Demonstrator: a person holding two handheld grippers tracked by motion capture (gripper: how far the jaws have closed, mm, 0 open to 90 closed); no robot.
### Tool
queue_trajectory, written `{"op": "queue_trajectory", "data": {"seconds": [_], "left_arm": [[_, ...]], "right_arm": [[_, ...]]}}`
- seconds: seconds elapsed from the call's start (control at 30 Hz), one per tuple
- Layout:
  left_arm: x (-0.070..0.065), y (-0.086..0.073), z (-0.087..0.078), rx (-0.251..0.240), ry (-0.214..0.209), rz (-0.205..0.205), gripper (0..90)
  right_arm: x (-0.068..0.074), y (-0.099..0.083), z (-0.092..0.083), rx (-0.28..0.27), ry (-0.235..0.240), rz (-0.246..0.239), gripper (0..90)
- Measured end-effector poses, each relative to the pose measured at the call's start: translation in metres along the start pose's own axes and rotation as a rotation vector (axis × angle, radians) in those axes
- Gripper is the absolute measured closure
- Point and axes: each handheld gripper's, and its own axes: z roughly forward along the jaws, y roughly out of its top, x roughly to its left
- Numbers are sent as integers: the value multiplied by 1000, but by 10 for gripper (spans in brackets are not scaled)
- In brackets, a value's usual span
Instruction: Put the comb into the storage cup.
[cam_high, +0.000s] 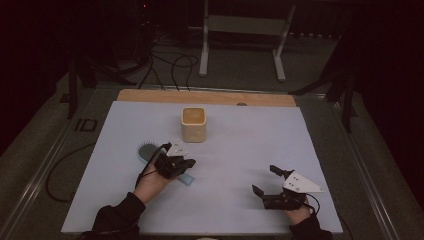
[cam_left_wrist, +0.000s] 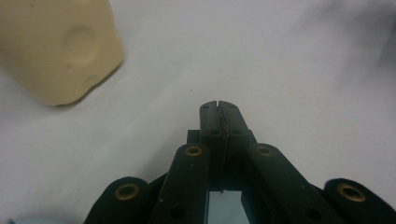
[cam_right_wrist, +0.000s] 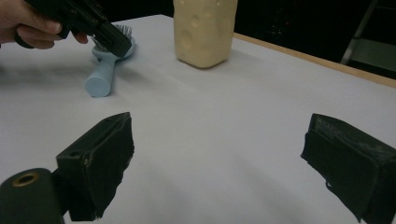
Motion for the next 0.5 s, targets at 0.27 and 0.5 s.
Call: {"op": "queue_trajectory", "data": {"seconds": [0.27, 0.5], "left_arm": [[-1, -4, 9, 63, -15, -1, 900], [-2, -5, 15, 132, -39, 8, 900]], "right_arm": [[0, 0, 0, 1, 1, 0, 83], [0, 0, 0, 5, 2, 2, 83]]}}
